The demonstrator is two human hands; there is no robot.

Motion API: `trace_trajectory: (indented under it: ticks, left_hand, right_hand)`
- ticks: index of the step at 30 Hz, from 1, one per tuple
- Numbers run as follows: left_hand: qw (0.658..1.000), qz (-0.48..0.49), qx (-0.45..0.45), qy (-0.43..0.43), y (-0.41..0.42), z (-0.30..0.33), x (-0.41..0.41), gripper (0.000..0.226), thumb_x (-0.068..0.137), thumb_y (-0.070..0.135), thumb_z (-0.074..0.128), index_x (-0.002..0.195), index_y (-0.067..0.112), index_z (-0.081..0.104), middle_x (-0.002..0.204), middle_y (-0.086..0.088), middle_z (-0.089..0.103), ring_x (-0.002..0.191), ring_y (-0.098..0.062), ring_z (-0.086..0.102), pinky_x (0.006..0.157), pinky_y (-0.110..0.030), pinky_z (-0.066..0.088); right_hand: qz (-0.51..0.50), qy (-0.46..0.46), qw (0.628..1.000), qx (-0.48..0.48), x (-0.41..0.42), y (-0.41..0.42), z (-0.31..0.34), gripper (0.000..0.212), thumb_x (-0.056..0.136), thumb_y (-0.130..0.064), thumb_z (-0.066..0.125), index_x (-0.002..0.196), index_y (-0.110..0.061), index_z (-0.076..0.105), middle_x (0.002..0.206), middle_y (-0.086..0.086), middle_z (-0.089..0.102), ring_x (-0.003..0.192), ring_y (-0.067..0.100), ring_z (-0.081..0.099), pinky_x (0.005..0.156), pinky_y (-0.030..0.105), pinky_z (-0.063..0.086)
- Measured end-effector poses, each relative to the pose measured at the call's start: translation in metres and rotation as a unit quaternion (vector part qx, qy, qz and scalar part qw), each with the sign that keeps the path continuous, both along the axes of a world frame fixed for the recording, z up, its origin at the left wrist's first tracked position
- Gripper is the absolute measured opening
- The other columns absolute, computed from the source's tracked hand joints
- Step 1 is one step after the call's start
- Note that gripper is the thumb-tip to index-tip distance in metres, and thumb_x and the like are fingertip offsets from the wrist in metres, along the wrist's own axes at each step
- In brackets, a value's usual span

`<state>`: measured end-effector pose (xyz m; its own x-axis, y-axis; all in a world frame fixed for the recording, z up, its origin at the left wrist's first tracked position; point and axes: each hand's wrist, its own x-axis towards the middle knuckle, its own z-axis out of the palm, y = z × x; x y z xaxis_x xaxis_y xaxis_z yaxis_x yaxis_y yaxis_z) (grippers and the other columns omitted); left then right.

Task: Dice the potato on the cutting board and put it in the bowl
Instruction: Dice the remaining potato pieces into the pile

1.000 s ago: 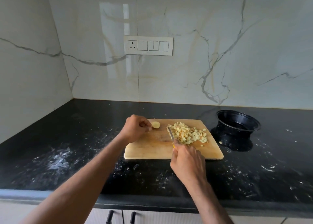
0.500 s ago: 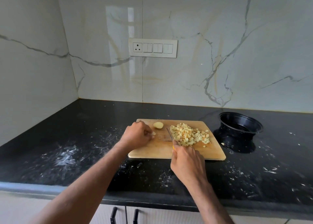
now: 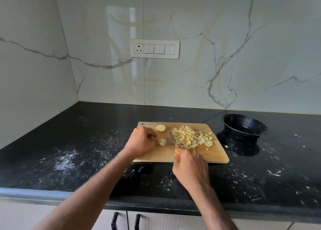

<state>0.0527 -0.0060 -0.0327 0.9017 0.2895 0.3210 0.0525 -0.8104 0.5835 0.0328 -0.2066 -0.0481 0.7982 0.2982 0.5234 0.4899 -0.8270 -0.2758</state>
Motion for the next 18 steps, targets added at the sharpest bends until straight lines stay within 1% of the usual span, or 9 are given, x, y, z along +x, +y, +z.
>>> trace_trajectory:
  ticks: [2,4,6,7,9,12,15,17,18]
  left_hand:
    - [0.997,-0.060,-0.005,0.044,0.004,0.003,-0.003,0.023,0.080,0.023,0.082,0.102,0.030,0.079,0.092,0.009,0.074,0.092,-0.017,0.067,0.084,-0.032,0.053]
    - [0.996,-0.057,-0.006,0.066,0.004,0.004,0.000,0.026,0.082,0.024,0.081,0.106,0.033,0.079,0.091,0.013,0.073,0.095,-0.016,0.066,0.091,-0.037,0.053]
    - [0.998,-0.031,-0.001,0.061,0.001,0.002,0.004,0.020,0.084,0.027,0.080,0.102,0.035,0.080,0.089,0.016,0.072,0.096,-0.015,0.065,0.093,-0.038,0.053]
    - [0.998,-0.019,-0.001,0.056,-0.001,0.001,0.007,0.018,0.084,0.029,0.080,0.100,0.035,0.080,0.093,0.016,0.074,0.098,-0.014,0.066,0.094,-0.039,0.052]
    - [0.999,0.004,0.007,0.047,-0.003,-0.001,0.009,0.019,0.083,0.035,0.079,0.101,0.038,0.079,0.102,0.017,0.075,0.102,-0.012,0.065,0.097,-0.039,0.050]
    - [0.998,0.002,0.024,0.060,-0.003,-0.003,0.010,0.028,0.083,0.040,0.077,0.111,0.045,0.074,0.102,0.021,0.068,0.105,-0.010,0.061,0.098,-0.040,0.045]
    - [0.997,-0.017,0.018,0.068,0.000,-0.002,0.016,0.023,0.082,0.039,0.080,0.104,0.044,0.077,0.089,0.029,0.059,0.105,-0.009,0.058,0.096,-0.038,0.044]
    - [0.998,-0.009,-0.001,0.057,0.000,-0.003,0.019,0.017,0.079,0.037,0.083,0.094,0.041,0.080,0.079,0.033,0.058,0.102,-0.007,0.060,0.092,-0.034,0.045]
    - [0.999,-0.004,-0.012,0.050,-0.001,-0.004,0.020,0.015,0.077,0.036,0.085,0.091,0.040,0.080,0.079,0.032,0.061,0.101,-0.006,0.061,0.091,-0.034,0.046]
  right_hand:
    - [-0.005,0.011,1.000,0.014,-0.003,0.006,0.001,0.026,0.099,-0.030,0.058,0.122,-0.026,0.071,0.072,-0.015,0.065,0.045,-0.001,0.034,0.035,0.012,0.019]
    - [0.000,0.031,0.999,0.033,-0.006,0.015,0.002,0.020,0.100,-0.031,0.057,0.113,-0.026,0.072,0.068,-0.016,0.060,0.046,-0.002,0.039,0.038,0.011,0.023]
    - [0.001,0.048,0.998,0.048,-0.006,0.023,0.004,0.018,0.100,-0.031,0.055,0.108,-0.025,0.070,0.069,-0.014,0.062,0.051,0.001,0.050,0.045,0.011,0.033]
    - [-0.003,0.054,0.997,0.049,-0.006,0.025,0.005,0.017,0.100,-0.031,0.055,0.106,-0.025,0.070,0.069,-0.013,0.063,0.054,0.002,0.053,0.047,0.014,0.038]
    - [-0.013,0.059,0.997,0.045,-0.005,0.028,0.006,0.016,0.099,-0.029,0.054,0.101,-0.024,0.069,0.067,-0.011,0.062,0.055,0.004,0.054,0.048,0.018,0.040]
    - [-0.012,0.065,0.997,0.034,-0.003,0.030,0.006,0.015,0.098,-0.025,0.055,0.099,-0.022,0.069,0.067,-0.010,0.062,0.056,0.007,0.055,0.049,0.022,0.043]
    - [-0.008,0.075,0.996,0.038,-0.003,0.033,0.004,0.015,0.099,-0.026,0.055,0.097,-0.022,0.069,0.067,-0.011,0.059,0.055,0.005,0.053,0.046,0.018,0.036]
    - [-0.009,0.081,0.996,0.037,-0.002,0.034,0.004,0.015,0.099,-0.026,0.055,0.089,-0.024,0.065,0.065,-0.012,0.052,0.052,0.004,0.047,0.044,0.015,0.027]
    - [-0.006,0.084,0.996,0.035,-0.002,0.034,0.005,0.015,0.098,-0.025,0.056,0.086,-0.024,0.064,0.066,-0.013,0.051,0.053,0.003,0.045,0.045,0.016,0.026]
